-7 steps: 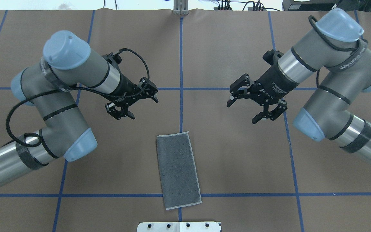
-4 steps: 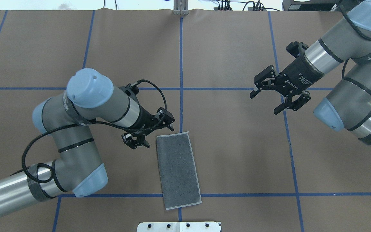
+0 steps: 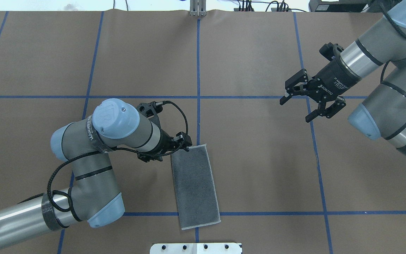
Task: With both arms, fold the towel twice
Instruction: 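Lower the left gripper to the towel's far end while the right gripper withdraws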
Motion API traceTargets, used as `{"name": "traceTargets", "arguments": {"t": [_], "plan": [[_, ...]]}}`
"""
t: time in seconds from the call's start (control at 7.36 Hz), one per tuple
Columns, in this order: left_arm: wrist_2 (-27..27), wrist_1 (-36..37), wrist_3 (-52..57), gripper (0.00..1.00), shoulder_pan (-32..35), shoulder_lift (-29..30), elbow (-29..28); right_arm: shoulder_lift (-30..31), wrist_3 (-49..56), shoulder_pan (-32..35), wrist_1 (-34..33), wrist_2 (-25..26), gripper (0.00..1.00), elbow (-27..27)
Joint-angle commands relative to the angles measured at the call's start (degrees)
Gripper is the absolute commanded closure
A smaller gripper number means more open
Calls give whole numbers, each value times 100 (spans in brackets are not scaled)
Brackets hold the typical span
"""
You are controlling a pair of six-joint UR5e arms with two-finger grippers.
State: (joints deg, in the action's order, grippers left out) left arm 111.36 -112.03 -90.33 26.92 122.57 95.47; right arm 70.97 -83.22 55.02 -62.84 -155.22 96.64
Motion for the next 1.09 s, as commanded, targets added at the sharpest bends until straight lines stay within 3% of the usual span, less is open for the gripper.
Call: {"name": "traceTargets", "arguments": {"t": [0.0,0.95], "plan": [[-53,-3,383,6,7,4,-46,5,42,0,0,35,0,-5],[-361,-55,894,18,7,285,-547,5,69,0,0,79,0,-40]]}}
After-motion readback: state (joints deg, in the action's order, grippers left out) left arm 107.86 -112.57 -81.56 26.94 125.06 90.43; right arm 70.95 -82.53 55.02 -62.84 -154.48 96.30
